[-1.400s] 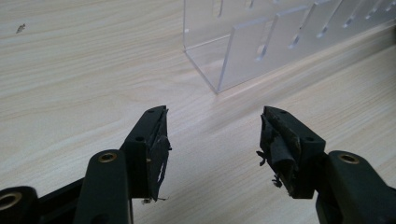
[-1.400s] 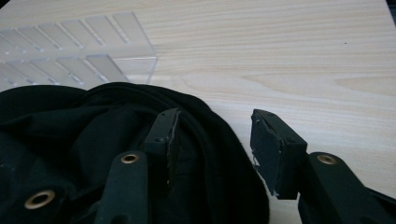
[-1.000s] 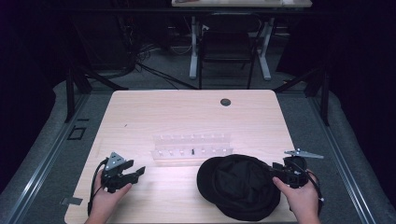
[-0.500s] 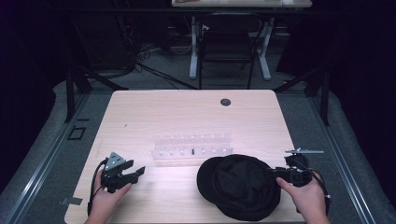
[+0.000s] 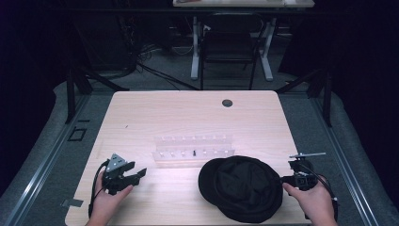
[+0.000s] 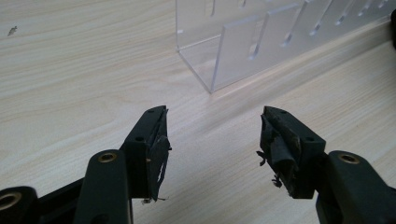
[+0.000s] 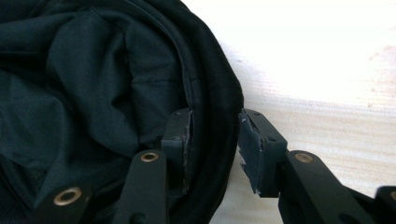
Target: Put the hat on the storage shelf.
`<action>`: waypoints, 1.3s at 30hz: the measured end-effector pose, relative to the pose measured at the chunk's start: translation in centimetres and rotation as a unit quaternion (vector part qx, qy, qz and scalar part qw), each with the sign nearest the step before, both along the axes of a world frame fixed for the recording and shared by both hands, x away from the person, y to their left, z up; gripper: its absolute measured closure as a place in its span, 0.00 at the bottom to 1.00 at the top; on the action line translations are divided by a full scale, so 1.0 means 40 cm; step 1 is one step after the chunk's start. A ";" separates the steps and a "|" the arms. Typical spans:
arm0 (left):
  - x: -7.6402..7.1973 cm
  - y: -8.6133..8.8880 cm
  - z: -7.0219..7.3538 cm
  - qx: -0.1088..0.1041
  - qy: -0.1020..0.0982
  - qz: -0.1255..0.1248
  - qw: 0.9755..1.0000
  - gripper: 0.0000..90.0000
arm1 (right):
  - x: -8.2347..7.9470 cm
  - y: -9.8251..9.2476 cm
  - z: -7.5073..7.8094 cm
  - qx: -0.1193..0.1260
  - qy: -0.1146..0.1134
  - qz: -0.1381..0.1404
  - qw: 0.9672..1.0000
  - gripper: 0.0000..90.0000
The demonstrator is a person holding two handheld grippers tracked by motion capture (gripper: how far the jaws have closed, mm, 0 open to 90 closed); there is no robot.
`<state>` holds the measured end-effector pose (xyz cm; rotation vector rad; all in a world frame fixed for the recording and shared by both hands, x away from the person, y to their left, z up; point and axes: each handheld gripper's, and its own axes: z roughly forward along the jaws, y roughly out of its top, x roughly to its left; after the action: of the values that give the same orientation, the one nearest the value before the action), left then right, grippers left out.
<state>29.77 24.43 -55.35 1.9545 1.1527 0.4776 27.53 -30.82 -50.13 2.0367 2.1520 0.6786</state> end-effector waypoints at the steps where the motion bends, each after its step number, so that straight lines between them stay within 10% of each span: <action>1: 0.000 0.000 -0.001 0.001 0.000 0.000 1.000 0.47 | 0.004 -0.005 -0.002 0.003 0.011 0.001 1.000 0.73; 23: 0.000 -0.003 0.000 0.002 0.000 -0.002 1.000 0.47 | 0.030 -0.021 -0.023 -0.005 0.099 -0.002 0.995 0.81; 28: 0.001 -0.003 -0.001 0.001 -0.001 -0.002 1.000 0.47 | 0.040 -0.029 -0.043 0.038 0.108 -0.010 0.993 0.81; 39: 0.002 -0.001 0.001 0.007 0.002 -0.001 1.000 0.47 | 0.060 -0.035 -0.062 0.040 0.144 -0.003 0.989 0.82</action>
<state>29.85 24.39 -55.33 1.9692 1.1533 0.4812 29.92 -32.22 -52.60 2.3092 2.3004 0.5036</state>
